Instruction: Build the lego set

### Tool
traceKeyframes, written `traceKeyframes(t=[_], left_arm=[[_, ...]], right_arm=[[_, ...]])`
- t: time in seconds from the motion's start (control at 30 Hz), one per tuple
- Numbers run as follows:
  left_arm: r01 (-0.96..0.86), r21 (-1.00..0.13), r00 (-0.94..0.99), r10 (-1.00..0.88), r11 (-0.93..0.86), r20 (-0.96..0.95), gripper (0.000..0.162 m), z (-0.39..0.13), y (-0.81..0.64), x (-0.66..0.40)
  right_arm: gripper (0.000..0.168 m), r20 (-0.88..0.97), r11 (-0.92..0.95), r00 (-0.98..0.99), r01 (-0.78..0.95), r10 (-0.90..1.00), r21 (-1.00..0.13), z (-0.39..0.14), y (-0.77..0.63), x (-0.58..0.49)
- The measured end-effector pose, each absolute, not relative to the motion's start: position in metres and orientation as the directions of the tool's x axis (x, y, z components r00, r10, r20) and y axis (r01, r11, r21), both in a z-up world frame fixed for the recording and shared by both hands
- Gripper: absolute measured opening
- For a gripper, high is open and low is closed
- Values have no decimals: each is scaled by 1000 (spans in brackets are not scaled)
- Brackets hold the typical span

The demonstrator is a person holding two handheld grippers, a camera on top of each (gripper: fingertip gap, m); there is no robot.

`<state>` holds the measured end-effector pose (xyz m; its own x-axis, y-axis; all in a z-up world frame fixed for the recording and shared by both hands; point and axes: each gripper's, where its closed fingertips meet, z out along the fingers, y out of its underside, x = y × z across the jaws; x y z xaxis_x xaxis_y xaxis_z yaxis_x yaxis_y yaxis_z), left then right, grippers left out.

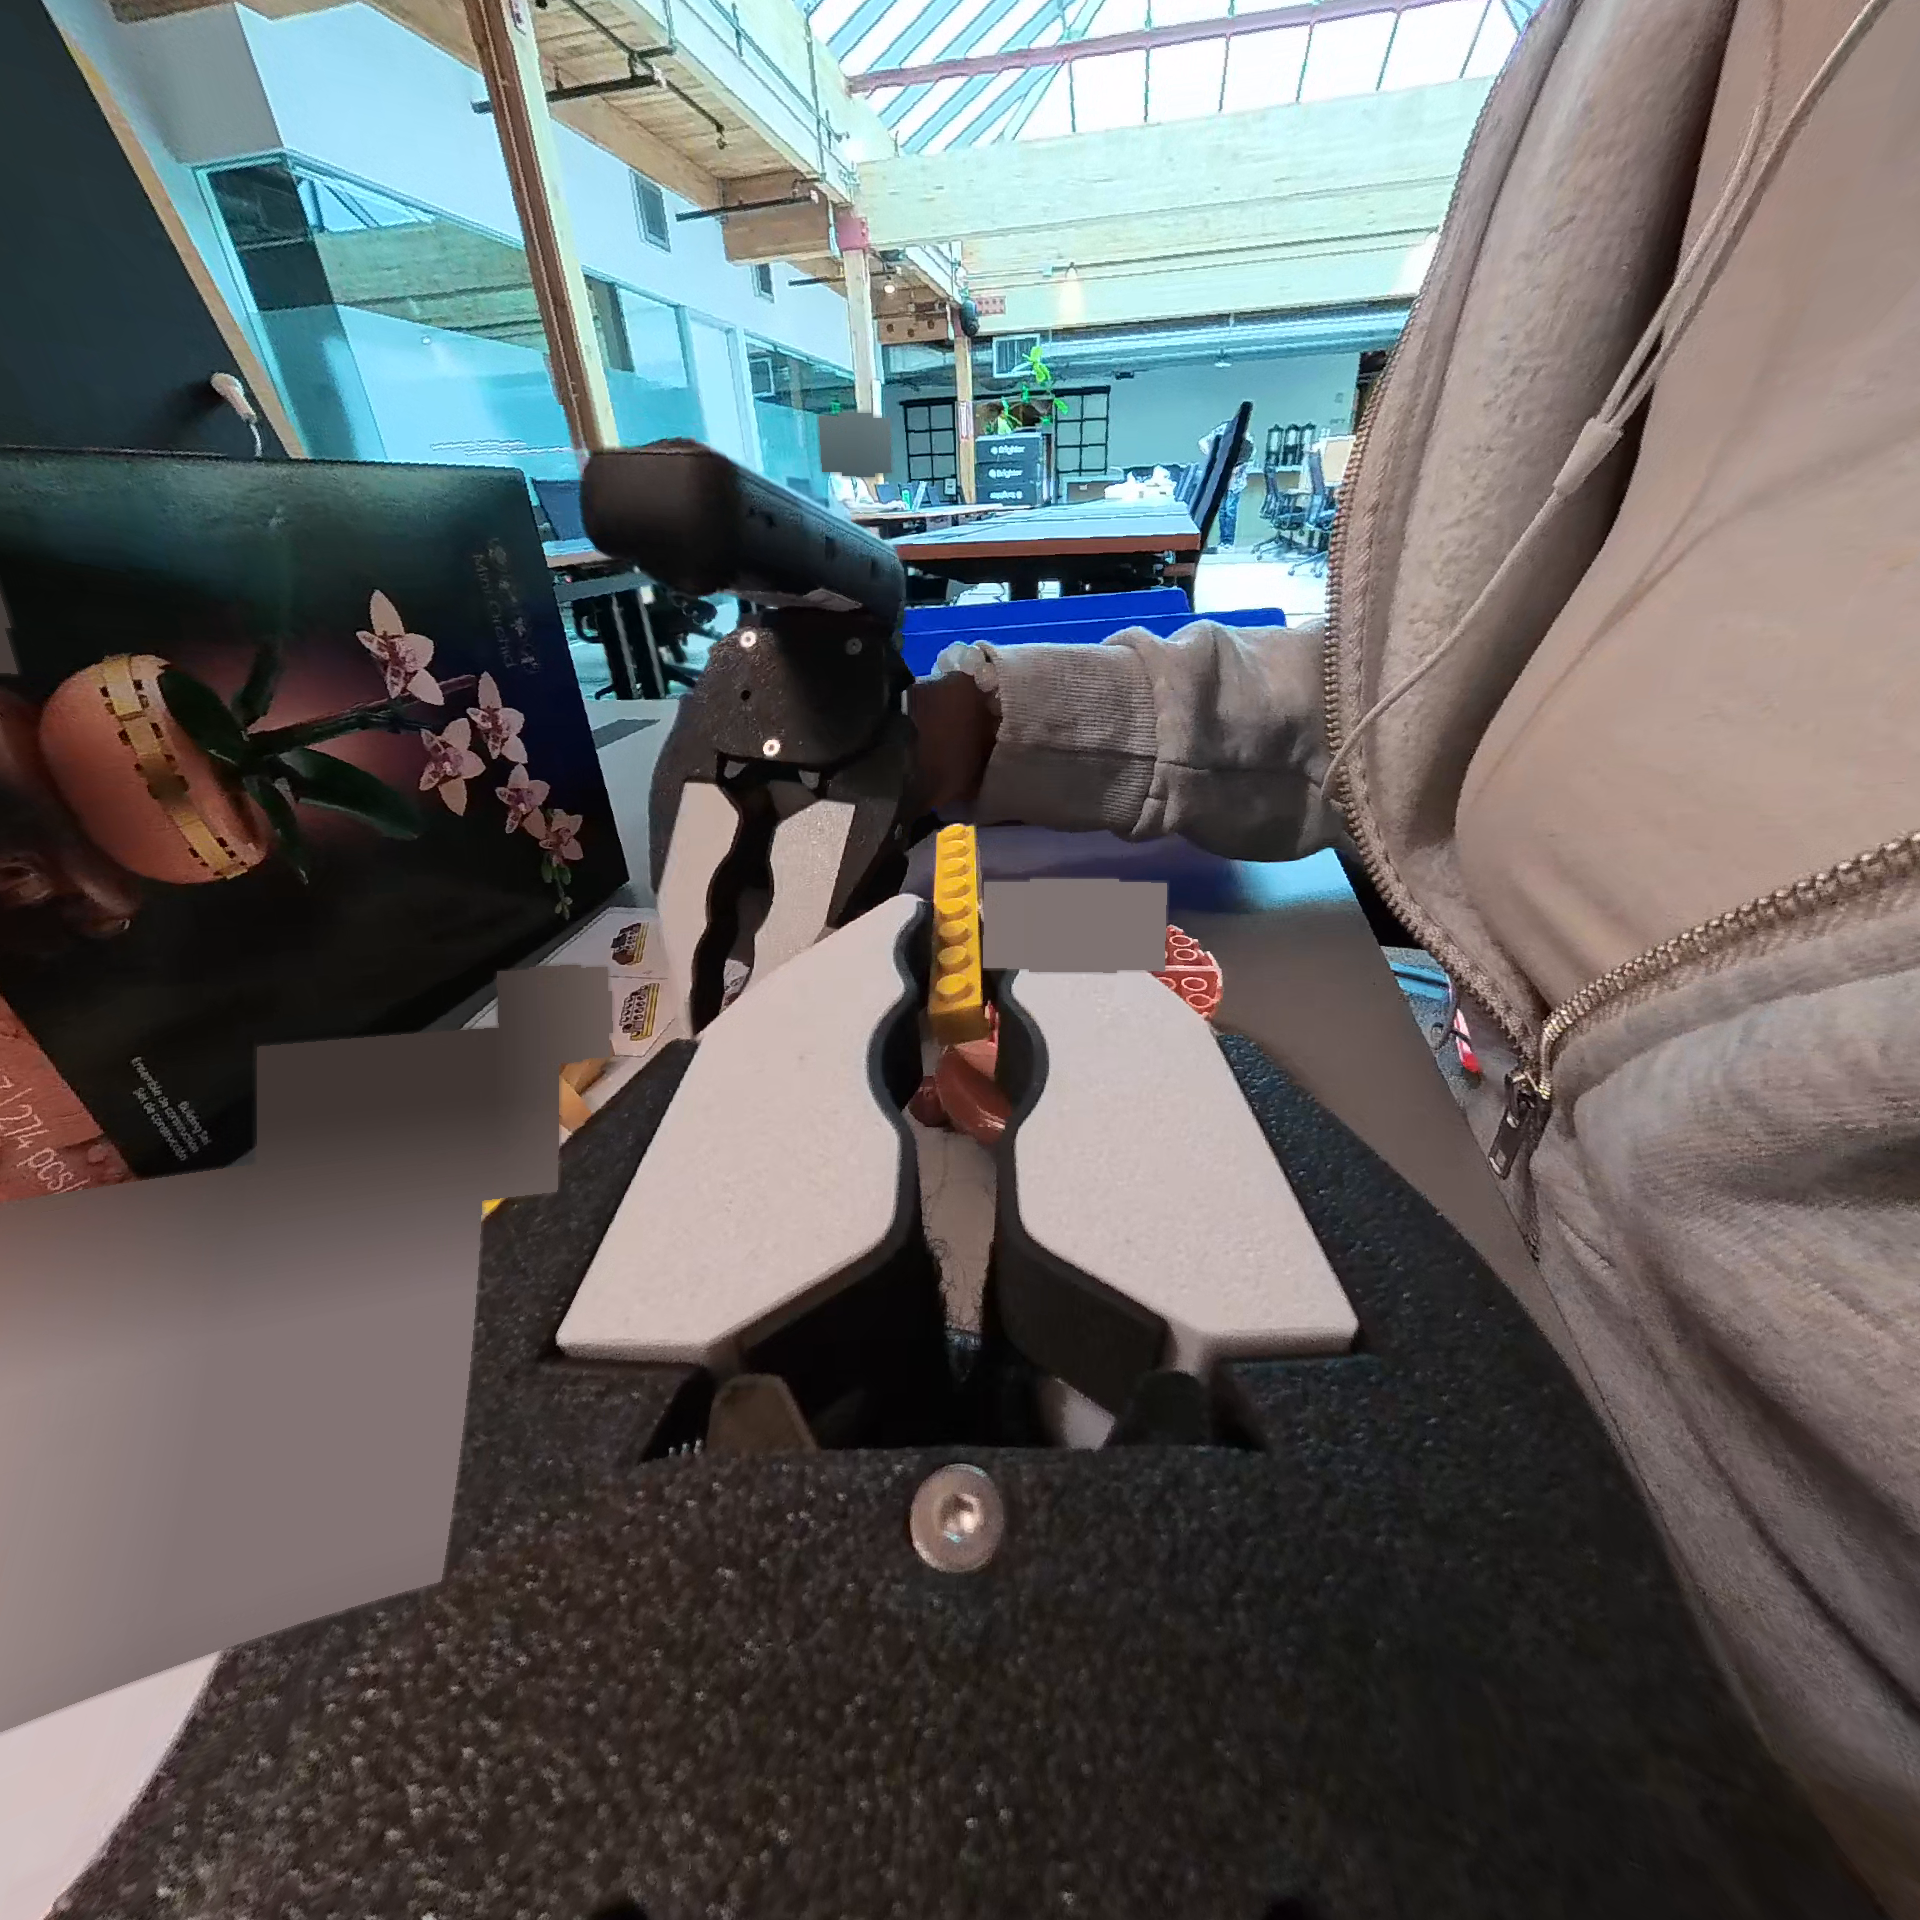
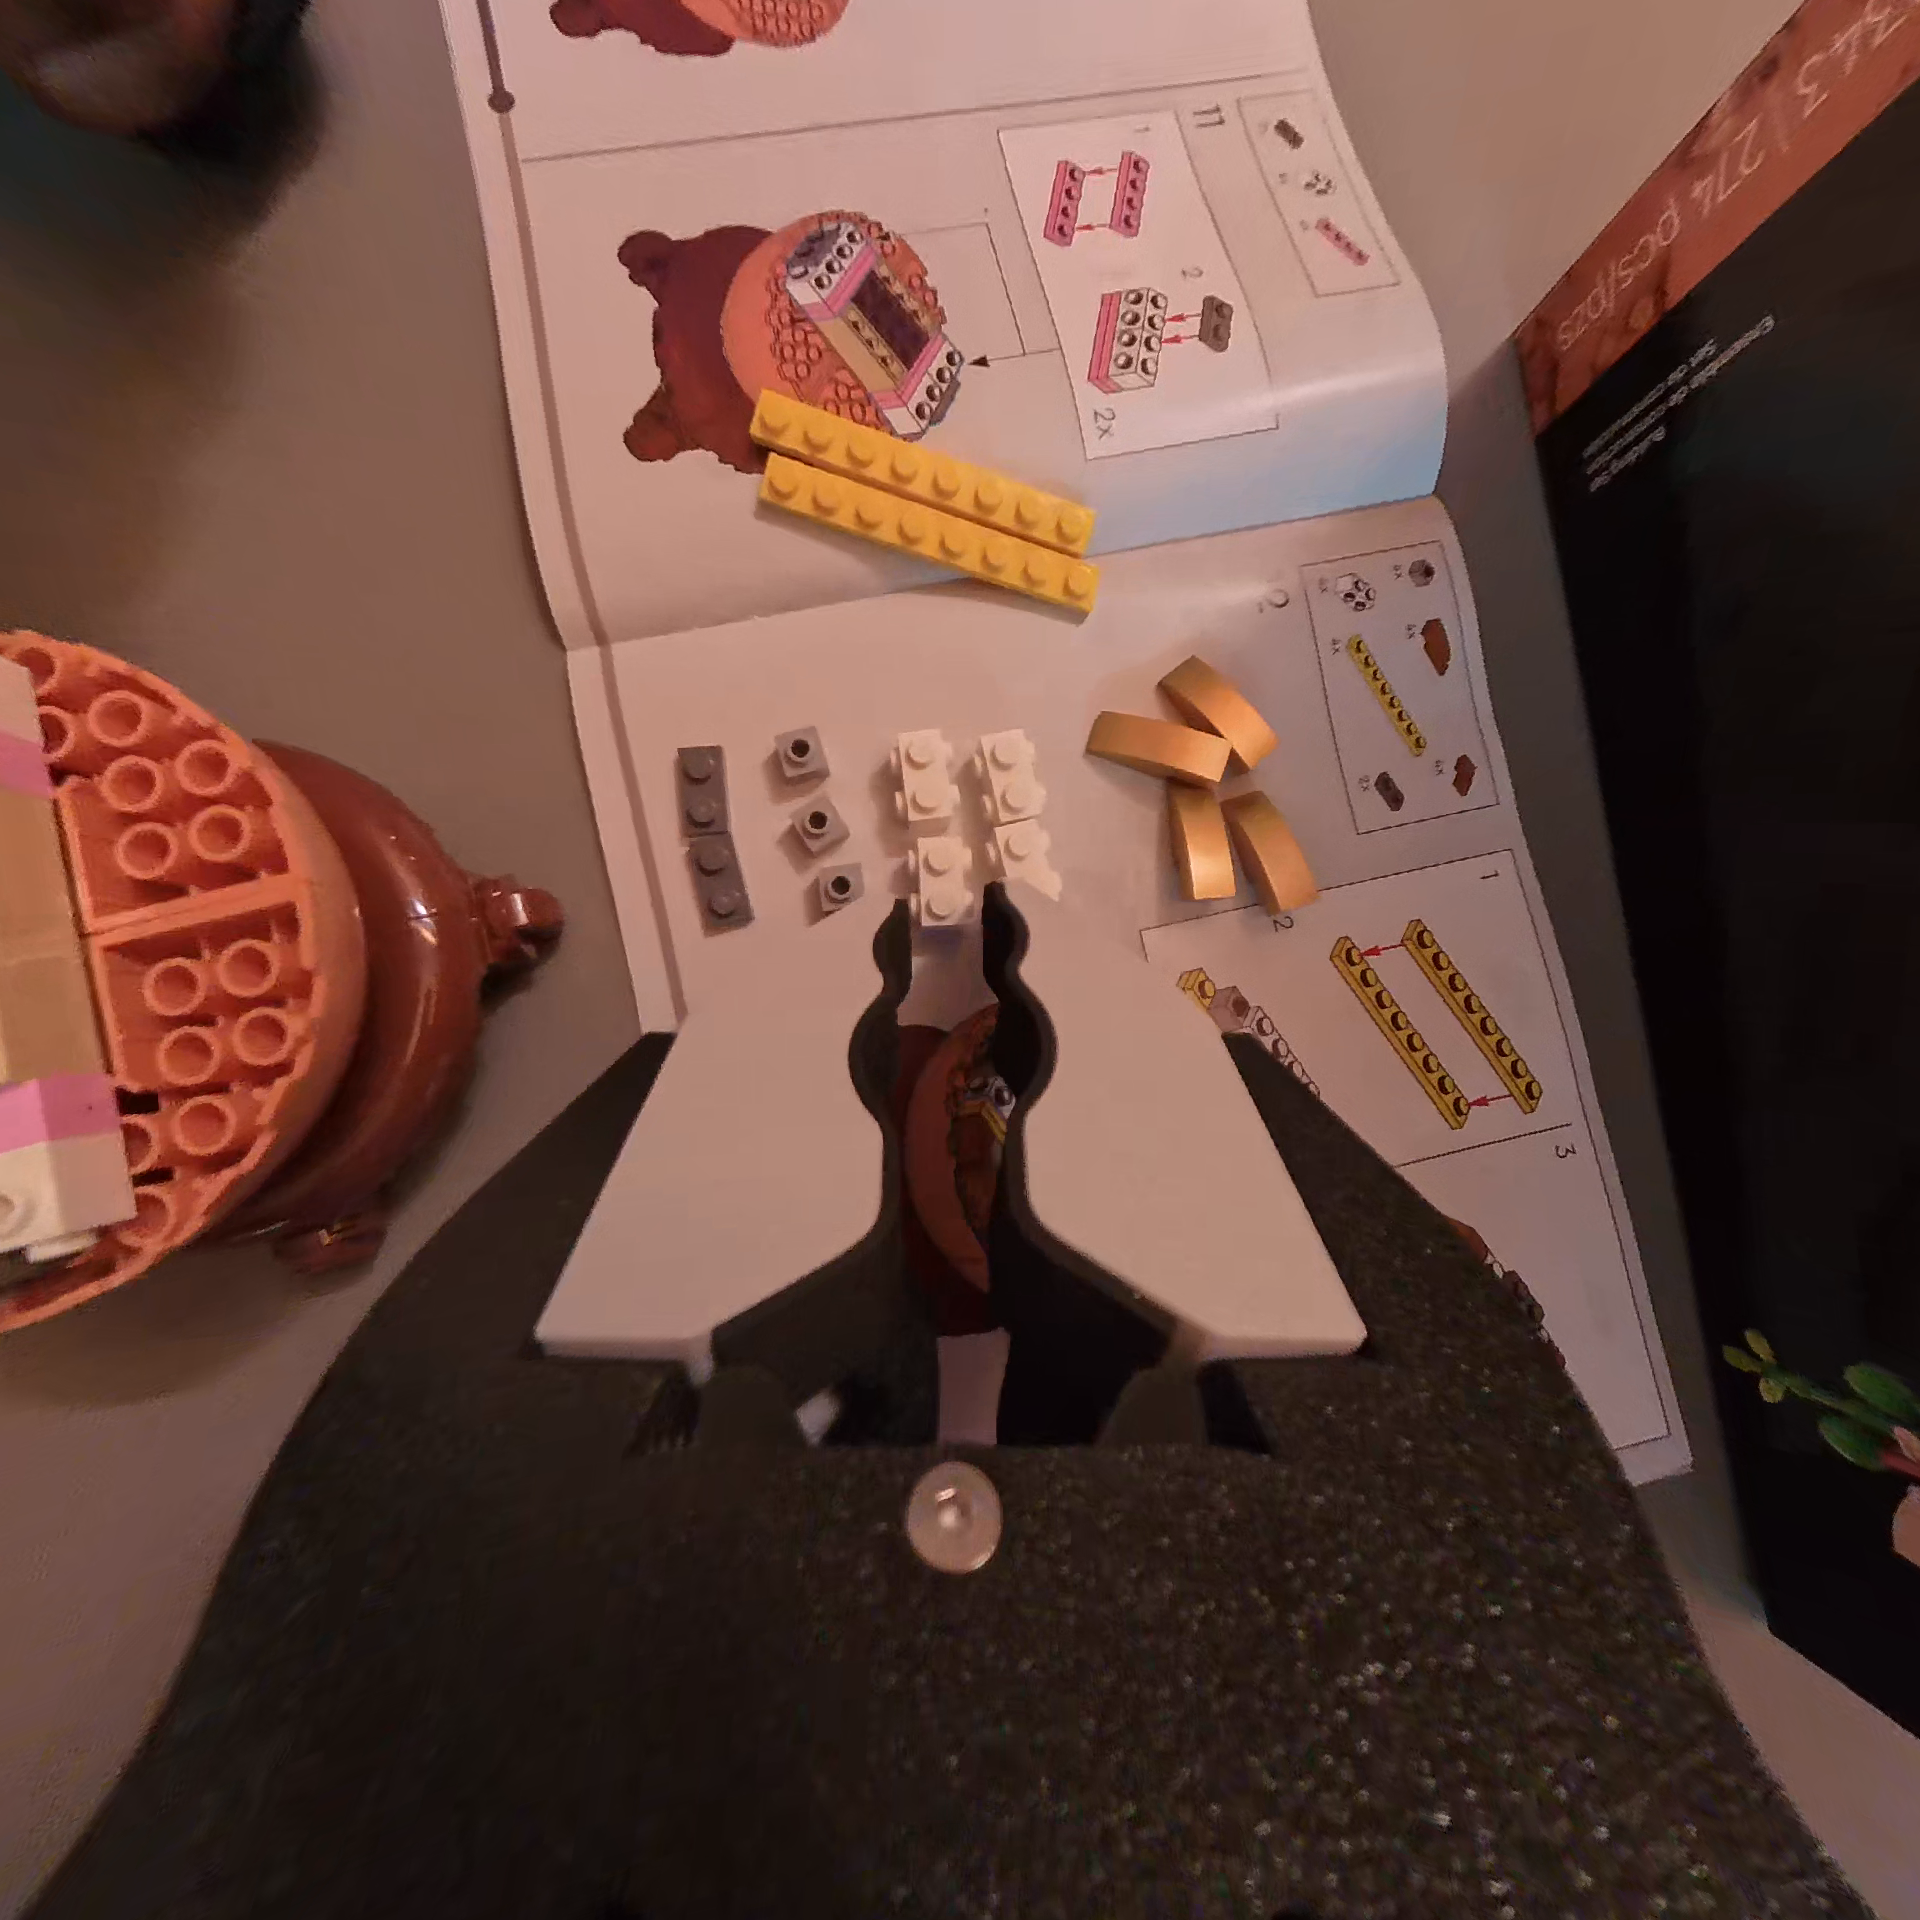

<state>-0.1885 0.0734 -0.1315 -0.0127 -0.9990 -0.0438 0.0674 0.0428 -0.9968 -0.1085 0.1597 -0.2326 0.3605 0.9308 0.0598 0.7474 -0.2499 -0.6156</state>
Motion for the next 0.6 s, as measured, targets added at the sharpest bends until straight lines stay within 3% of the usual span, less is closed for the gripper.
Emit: traceKeyframes(t=[0.23, 0.6], left_arm=[[66, -997, -17, -999, 50, -52, 8, -132, 72, -188], [65, -994, -71, -993, 86, -90, 8, -133, 62, -188]], right_arm=[[11, 56, -233, 342, 742, 938, -629, -225, 159, -109], [11, 138, -108, 333, 625, 933, -773, -133, 105, -93]])
